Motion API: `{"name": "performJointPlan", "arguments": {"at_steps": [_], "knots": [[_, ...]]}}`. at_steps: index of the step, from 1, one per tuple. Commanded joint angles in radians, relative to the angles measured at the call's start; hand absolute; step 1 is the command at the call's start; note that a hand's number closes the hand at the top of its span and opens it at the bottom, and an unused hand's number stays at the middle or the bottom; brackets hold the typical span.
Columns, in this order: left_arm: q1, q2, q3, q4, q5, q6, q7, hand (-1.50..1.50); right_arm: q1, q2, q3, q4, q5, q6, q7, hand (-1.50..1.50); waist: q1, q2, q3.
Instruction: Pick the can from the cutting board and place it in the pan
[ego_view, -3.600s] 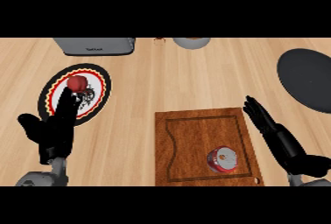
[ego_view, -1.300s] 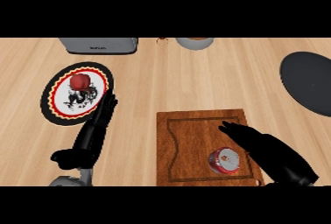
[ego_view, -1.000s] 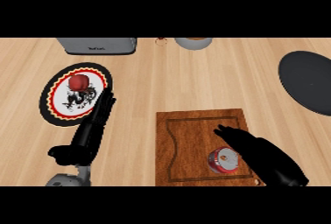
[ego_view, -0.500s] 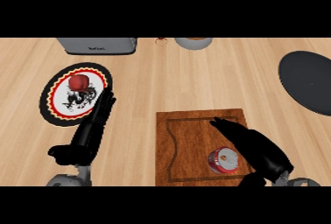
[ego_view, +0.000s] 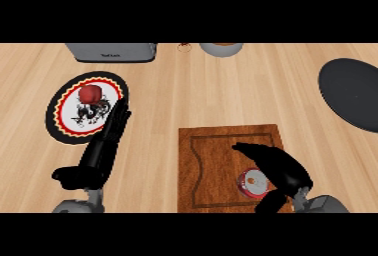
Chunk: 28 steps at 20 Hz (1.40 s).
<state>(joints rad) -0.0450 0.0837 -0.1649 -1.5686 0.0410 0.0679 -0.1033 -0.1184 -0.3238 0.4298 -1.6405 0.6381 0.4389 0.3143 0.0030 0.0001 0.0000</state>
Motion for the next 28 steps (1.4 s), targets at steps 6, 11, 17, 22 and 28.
{"name": "performJointPlan", "arguments": {"at_steps": [6, 11, 17, 22, 28], "knots": [[-0.042, -0.003, 0.044, 0.037, 0.004, -0.032, 0.011, 0.00, -0.053, 0.063, 0.085, 0.092, 0.182, -0.003, -0.063, 1.50, -0.003, 0.000, 0.000], [-0.038, -0.043, 0.004, -0.048, -0.034, 0.007, 0.101, 0.00, -0.077, 0.049, 0.019, 0.176, 0.231, -0.068, -0.201, 1.50, -0.001, 0.000, 0.000], [0.048, -0.028, -0.012, -0.101, -0.040, -0.007, 0.076, 0.00, -0.006, 0.011, -0.069, 0.053, 0.243, -0.226, -0.241, 1.50, -0.003, -0.002, 0.001], [0.043, -0.007, 0.042, -0.018, -0.016, -0.037, 0.005, 0.00, 0.046, -0.086, -0.182, -0.080, 0.211, -0.258, -0.321, 1.50, -0.008, -0.001, 0.000], [0.049, -0.016, 0.030, -0.052, -0.022, -0.028, 0.015, 0.00, 0.258, -0.272, -0.431, -0.208, 0.042, -0.350, -0.604, 1.50, -0.023, -0.004, 0.001]]}}
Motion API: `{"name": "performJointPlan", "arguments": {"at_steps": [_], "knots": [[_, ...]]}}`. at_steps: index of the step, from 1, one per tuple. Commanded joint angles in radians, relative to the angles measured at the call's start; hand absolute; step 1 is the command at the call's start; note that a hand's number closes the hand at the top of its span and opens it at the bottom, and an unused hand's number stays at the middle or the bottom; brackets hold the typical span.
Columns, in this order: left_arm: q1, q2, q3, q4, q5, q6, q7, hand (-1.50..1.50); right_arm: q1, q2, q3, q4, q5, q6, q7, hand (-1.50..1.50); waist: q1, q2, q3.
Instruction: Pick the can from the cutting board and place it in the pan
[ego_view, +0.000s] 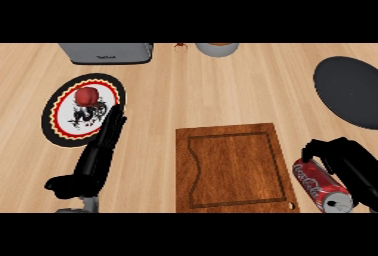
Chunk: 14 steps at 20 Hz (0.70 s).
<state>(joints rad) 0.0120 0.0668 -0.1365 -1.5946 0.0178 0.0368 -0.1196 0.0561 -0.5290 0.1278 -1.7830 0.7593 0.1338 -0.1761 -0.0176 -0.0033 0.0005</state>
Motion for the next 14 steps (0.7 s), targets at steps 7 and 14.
{"name": "performJointPlan", "arguments": {"at_steps": [7, 14], "knots": [[-0.048, -0.022, -0.003, 0.003, -0.015, 0.020, 0.055, 0.00, 0.149, -0.026, -0.368, -0.171, -0.363, 0.024, -0.134, 1.50, 0.001, 0.000, -0.001], [-0.006, -0.010, -0.020, -0.013, -0.024, -0.010, 0.027, 0.00, -0.089, -0.005, -0.463, 0.129, -0.481, 0.068, -0.031, 1.50, 0.026, 0.004, 0.000]]}}
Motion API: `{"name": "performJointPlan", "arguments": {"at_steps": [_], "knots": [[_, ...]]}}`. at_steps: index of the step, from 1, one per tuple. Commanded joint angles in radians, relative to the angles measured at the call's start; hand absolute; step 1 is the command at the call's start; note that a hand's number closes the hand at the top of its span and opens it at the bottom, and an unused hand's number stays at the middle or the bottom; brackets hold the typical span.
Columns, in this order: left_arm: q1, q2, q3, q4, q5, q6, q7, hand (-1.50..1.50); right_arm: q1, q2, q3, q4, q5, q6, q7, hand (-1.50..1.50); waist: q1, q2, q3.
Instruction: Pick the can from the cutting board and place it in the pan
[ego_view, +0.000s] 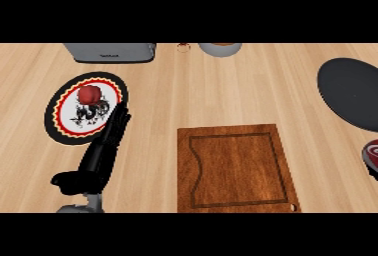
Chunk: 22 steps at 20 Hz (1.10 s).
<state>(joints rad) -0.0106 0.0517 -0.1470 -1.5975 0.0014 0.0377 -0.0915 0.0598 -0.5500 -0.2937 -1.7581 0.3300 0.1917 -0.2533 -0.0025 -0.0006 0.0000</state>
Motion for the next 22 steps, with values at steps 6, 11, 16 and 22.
{"name": "performJointPlan", "arguments": {"at_steps": [6, 11, 16, 22], "knots": [[-0.059, 0.007, 0.023, 0.009, 0.003, -0.015, 0.047, 0.00, -0.275, -0.010, -0.080, 0.417, 0.006, -0.068, -0.058, 1.50, 0.010, 0.003, 0.000], [-0.044, -0.031, -0.015, 0.022, -0.019, 0.002, 0.007, 0.00, -0.429, -0.081, -0.137, 0.739, 0.106, -0.254, -0.257, 1.50, 0.032, 0.010, 0.002], [-0.046, -0.008, 0.004, 0.041, 0.009, -0.041, -0.017, 0.00, -0.596, -0.061, -0.199, 1.033, 0.104, -0.414, -0.370, 1.50, 0.058, 0.020, 0.004], [-0.048, -0.042, -0.033, 0.058, -0.029, -0.011, -0.043, 0.00, -0.731, -0.151, -0.246, 1.307, 0.090, -0.402, -0.489, 1.50, 0.070, 0.028, 0.006]]}}
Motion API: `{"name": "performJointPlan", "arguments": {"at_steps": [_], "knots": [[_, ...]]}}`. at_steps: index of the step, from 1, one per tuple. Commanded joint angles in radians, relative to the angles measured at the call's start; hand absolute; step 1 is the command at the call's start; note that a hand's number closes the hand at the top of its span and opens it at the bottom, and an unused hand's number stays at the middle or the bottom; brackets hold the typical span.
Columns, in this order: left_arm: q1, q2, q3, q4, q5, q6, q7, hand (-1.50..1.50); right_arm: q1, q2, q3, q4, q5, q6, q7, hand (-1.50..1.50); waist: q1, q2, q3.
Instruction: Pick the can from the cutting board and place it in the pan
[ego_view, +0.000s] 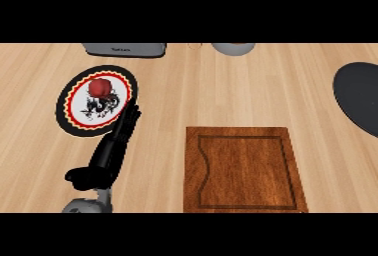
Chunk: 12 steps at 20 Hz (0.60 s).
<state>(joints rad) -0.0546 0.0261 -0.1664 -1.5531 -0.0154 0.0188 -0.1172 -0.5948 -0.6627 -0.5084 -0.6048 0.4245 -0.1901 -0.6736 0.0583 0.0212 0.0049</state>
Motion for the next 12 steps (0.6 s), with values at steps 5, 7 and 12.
{"name": "performJointPlan", "arguments": {"at_steps": [5, 7, 12], "knots": [[0.005, 0.024, 0.012, -0.039, 0.021, -0.028, 0.020, 0.00, -0.157, -0.096, -0.043, 0.248, 0.007, -0.025, -0.085, 1.50, 0.034, 0.010, 0.003], [-0.032, -0.013, -0.020, -0.021, 0.001, -0.009, 0.030, 0.00, -0.140, -0.114, 0.068, 0.318, 0.121, 0.047, 0.095, -1.50, 0.049, 0.021, 0.000], [-0.026, -0.008, -0.034, -0.044, -0.009, -0.015, 0.029, 0.00, -0.137, -0.055, 0.160, 0.395, 0.191, 0.200, 0.045, -1.50, 0.059, 0.019, 0.005]]}}
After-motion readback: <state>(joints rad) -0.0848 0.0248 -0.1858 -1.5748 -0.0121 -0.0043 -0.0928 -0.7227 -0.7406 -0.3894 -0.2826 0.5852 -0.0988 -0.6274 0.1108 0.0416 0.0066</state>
